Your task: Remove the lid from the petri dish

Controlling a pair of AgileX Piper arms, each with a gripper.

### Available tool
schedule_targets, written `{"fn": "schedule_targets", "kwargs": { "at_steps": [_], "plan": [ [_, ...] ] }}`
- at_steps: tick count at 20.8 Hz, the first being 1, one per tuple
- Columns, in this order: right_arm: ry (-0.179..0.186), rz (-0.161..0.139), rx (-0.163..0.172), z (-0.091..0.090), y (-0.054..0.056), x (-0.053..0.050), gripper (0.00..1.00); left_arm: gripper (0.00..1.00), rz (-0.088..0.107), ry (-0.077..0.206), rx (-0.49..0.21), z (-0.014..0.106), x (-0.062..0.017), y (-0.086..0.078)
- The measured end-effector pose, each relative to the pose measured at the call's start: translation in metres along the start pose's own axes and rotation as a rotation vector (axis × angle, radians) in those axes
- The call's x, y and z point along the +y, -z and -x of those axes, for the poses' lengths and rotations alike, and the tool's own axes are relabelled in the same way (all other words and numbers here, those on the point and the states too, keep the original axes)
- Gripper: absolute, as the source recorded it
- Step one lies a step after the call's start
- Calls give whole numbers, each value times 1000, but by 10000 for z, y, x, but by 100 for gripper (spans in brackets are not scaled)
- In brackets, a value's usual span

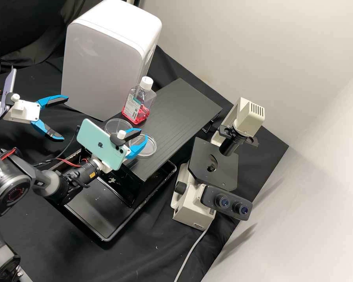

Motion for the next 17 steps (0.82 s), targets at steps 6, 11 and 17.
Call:
{"fn": "schedule_targets", "kwargs": {
  "at_steps": [6,11,17],
  "plan": [
    [18,-1,17,19,33,-60,100,100,0,0,0,0,0,0],
    [54,-2,28,43,62,-153,100,100,0,0,0,0,0,0],
    [79,-2,49,124,112,-205,100,100,-4,-4,0,-10,9,3]
  ]
}}
